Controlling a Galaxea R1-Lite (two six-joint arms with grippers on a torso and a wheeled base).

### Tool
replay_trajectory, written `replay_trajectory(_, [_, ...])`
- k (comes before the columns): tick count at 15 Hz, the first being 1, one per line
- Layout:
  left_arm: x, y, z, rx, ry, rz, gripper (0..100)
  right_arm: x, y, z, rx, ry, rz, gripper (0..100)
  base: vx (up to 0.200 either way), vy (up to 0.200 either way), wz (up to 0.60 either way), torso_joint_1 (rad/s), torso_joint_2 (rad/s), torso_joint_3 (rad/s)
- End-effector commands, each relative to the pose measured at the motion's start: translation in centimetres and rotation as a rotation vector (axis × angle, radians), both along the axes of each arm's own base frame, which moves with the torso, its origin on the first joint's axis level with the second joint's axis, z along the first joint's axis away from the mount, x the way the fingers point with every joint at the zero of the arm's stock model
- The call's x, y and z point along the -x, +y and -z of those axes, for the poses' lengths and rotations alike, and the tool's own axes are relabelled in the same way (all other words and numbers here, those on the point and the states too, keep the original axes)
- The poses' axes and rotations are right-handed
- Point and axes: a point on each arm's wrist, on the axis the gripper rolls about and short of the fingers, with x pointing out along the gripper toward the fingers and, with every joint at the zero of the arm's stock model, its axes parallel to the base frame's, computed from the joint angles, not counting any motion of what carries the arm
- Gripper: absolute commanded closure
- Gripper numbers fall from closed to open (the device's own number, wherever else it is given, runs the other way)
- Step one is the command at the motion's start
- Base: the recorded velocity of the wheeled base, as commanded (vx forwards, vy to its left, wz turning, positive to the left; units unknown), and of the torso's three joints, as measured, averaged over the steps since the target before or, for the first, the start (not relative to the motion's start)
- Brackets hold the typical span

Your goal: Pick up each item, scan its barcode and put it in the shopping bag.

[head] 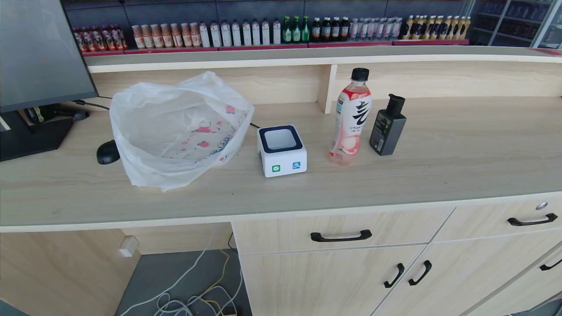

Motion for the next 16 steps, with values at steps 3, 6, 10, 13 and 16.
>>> replay_trajectory(3, [0.0,0.0,0.0,0.001,0.0,0.001,0,-5.1,0.2,-2.9,0.156,0.195,-0.129,0,0.0,0.0,0.0,0.0,0.0,0.0])
replay_trajectory(6, [0.0,0.0,0.0,0.001,0.0,-0.001,0,-8.3,1.6,-3.6,0.215,0.196,-0.34,0,0.0,0.0,0.0,0.0,0.0,0.0])
replay_trajectory(10, [0.0,0.0,0.0,0.001,0.0,0.001,0,-12.4,4.1,-4.4,0.211,0.145,-0.463,0,0.0,0.0,0.0,0.0,0.0,0.0])
replay_trajectory(13, [0.0,0.0,0.0,0.001,0.0,0.001,0,-13.3,5.8,-4.4,0.182,0.139,-0.561,0,0.0,0.0,0.0,0.0,0.0,0.0])
replay_trajectory(16, [0.0,0.0,0.0,0.001,0.0,0.001,0,-13.4,7.2,-4.2,0.089,0.168,-0.638,0,0.0,0.0,0.0,0.0,0.0,0.0])
